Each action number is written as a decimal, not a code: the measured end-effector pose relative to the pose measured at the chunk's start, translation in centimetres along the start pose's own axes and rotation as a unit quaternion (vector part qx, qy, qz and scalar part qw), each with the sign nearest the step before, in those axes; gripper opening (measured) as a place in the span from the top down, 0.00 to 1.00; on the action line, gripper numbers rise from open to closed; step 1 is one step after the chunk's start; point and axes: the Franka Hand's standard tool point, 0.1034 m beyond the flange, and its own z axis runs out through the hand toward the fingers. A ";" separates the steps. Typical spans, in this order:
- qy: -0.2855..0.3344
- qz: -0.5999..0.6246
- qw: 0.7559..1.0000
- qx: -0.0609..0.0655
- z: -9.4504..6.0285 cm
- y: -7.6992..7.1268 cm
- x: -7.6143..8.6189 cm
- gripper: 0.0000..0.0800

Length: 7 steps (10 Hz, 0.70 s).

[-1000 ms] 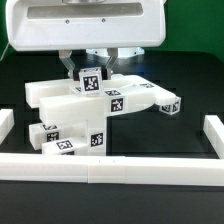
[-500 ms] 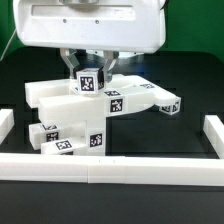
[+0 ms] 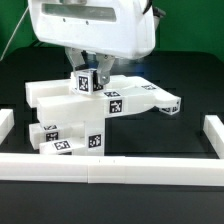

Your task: Assemble chair

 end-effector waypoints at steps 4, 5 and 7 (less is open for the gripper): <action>0.000 0.127 0.992 0.000 0.0 -0.1 -0.1 0.64; 0.000 0.144 0.990 0.000 0.0 -0.1 -0.1 0.64; 0.000 0.162 0.987 0.000 0.0 -0.1 -0.1 0.48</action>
Offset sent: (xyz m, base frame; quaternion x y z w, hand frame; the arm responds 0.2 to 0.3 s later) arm 0.0009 -0.0043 -0.0020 -0.0025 0.0000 0.1849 0.9828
